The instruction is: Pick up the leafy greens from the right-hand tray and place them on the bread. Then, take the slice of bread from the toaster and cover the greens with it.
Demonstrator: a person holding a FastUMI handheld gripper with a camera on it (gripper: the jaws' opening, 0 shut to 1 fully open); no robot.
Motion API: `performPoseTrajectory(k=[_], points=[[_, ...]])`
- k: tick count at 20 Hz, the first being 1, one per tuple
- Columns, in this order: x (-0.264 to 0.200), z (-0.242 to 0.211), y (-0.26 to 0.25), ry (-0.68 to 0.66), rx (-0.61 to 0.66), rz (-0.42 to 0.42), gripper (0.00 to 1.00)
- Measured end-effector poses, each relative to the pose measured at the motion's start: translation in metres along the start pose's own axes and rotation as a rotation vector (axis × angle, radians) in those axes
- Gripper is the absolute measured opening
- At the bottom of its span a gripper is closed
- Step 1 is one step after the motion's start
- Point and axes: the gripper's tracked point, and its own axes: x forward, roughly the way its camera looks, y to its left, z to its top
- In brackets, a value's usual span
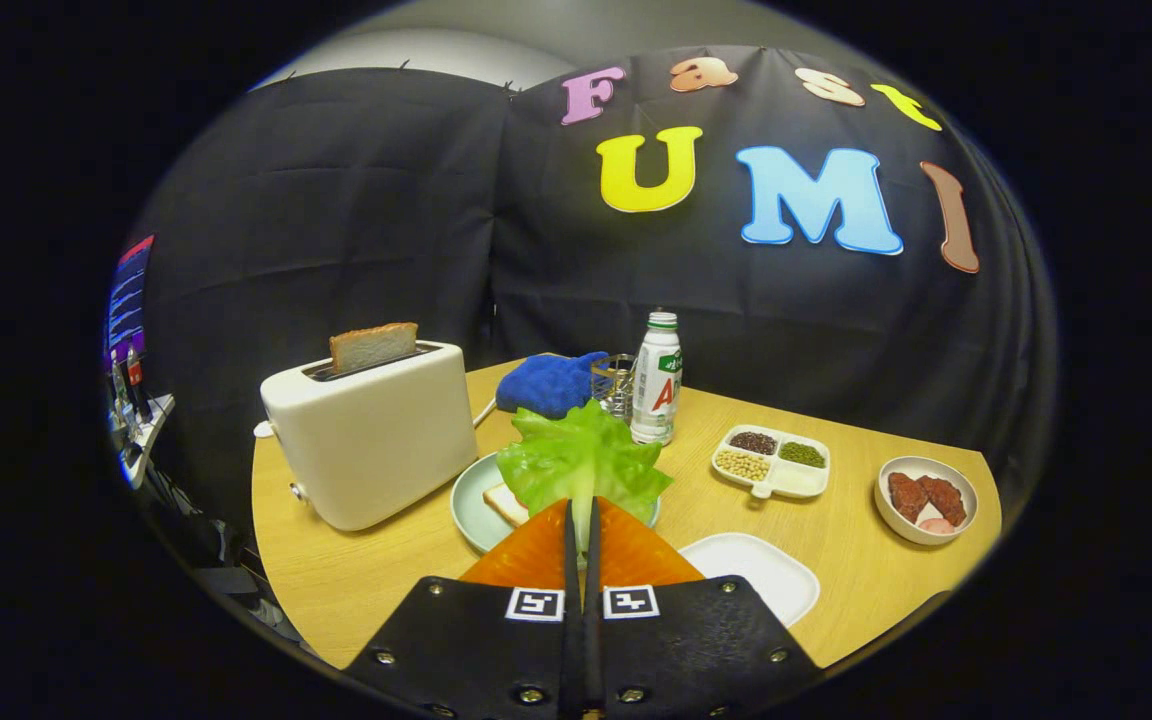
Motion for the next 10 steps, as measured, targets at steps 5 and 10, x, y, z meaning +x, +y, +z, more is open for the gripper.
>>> performPoseTrajectory(k=[5,10], points=[[0.035,-0.001,0.008,0.012,0.065,0.028,0.0],[0.077,-0.018,0.008,0.066,0.095,0.009,0.04]])
